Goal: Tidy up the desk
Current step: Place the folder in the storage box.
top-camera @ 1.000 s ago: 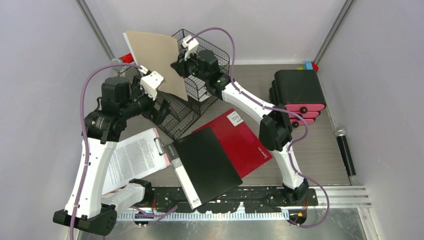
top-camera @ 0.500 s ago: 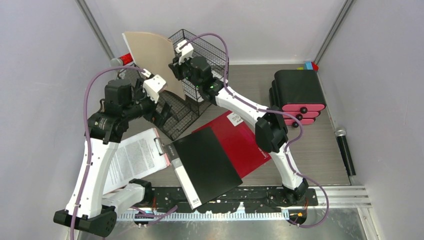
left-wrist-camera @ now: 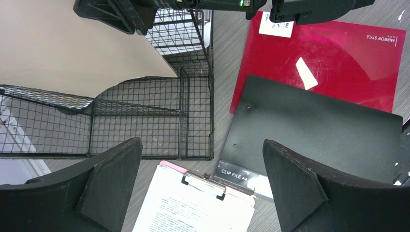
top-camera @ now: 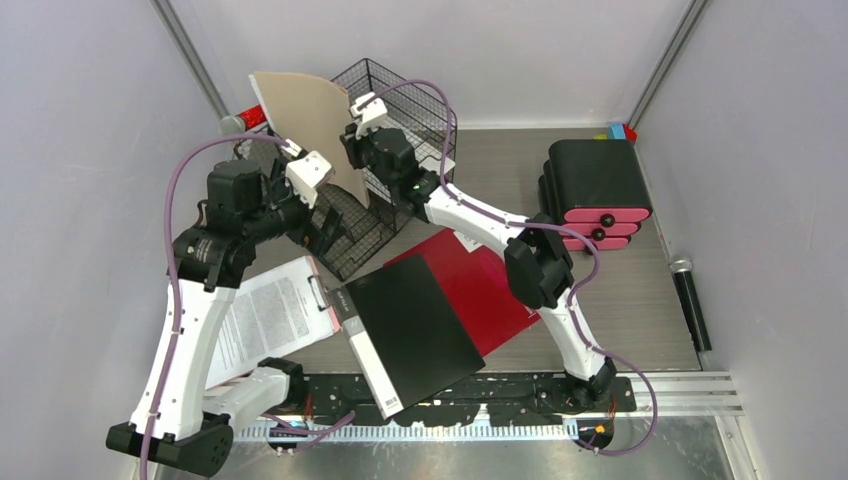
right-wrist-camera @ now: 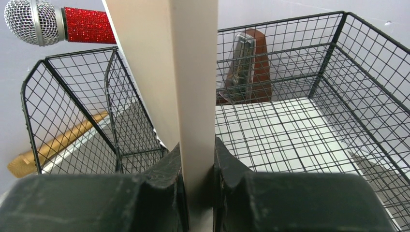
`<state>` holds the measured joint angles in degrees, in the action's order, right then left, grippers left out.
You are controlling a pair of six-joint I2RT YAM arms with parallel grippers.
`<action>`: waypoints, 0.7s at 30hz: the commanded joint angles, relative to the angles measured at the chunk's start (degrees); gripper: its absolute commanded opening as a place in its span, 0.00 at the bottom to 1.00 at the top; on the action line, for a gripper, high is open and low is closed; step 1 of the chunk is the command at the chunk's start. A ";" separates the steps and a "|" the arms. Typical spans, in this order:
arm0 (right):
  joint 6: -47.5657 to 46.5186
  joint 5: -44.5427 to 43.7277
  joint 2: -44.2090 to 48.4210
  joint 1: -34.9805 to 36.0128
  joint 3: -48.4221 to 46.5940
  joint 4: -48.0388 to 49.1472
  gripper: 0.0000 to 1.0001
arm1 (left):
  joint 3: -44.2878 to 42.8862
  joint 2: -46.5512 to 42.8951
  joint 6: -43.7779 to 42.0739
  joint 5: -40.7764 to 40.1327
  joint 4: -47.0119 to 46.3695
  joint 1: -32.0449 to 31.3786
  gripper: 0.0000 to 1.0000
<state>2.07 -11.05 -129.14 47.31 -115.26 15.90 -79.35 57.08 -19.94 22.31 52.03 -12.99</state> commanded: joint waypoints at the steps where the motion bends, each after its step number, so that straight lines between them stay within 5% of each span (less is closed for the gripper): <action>1: 2.77 -8.02 0.95 -0.74 3.49 0.13 0.00 | 0.15 -0.87 -0.40 1.76 -2.89 0.34 1.00; 11: 7.24 -7.72 0.57 -0.46 2.24 -4.66 0.00 | 0.60 -1.32 -0.62 1.78 -2.96 0.34 1.00; 21: -0.30 -9.19 2.27 1.88 -0.87 -5.81 0.00 | -4.57 0.33 1.27 0.45 -0.21 0.34 1.00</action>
<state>3.92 -15.35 -128.25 48.49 -114.67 14.83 -79.35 57.10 -19.86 22.63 52.34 -12.99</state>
